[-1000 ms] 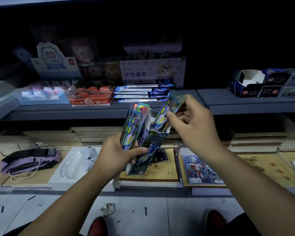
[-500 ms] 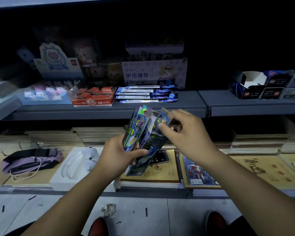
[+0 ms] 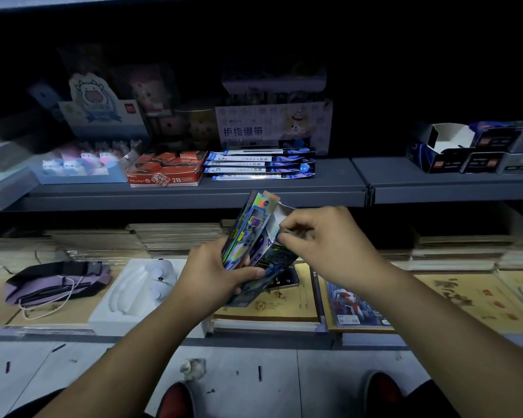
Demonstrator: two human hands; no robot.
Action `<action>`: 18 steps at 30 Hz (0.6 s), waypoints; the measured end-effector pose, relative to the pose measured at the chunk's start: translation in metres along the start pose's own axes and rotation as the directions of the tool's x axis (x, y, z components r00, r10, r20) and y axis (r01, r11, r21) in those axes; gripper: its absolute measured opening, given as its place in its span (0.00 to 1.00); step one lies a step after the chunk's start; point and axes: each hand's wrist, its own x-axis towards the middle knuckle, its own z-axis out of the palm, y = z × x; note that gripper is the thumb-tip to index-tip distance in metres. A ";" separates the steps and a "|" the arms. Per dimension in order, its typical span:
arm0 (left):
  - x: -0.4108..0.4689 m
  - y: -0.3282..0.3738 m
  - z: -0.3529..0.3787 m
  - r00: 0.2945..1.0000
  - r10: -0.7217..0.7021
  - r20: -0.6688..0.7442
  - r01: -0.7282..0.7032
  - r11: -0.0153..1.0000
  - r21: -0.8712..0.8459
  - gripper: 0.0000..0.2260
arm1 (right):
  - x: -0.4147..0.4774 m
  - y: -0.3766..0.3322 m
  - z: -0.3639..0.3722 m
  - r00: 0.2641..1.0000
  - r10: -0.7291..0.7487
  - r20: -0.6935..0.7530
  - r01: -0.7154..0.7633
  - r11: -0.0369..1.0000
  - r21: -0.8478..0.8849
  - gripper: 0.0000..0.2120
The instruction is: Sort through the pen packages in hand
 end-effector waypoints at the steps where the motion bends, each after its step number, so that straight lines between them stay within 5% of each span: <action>1: 0.000 0.000 0.000 1.000 0.001 0.005 -0.001 1.000 0.005 0.16 | 0.000 0.000 0.000 1.000 0.002 0.026 -0.002 1.000 -0.020 0.04; 6: 0.000 -0.004 0.001 1.000 0.015 -0.003 -0.015 1.000 0.015 0.15 | -0.003 -0.006 -0.005 0.969 0.069 0.237 -0.075 0.997 0.014 0.15; 11: 0.002 -0.006 0.003 0.999 0.054 0.004 -0.054 0.999 0.000 0.15 | -0.006 -0.012 -0.004 0.906 0.091 0.413 -0.140 0.986 0.091 0.09; 18: 0.004 -0.010 0.004 0.999 0.044 0.027 -0.044 0.999 0.006 0.15 | -0.006 -0.007 0.007 0.916 0.081 0.393 -0.072 0.997 -0.039 0.11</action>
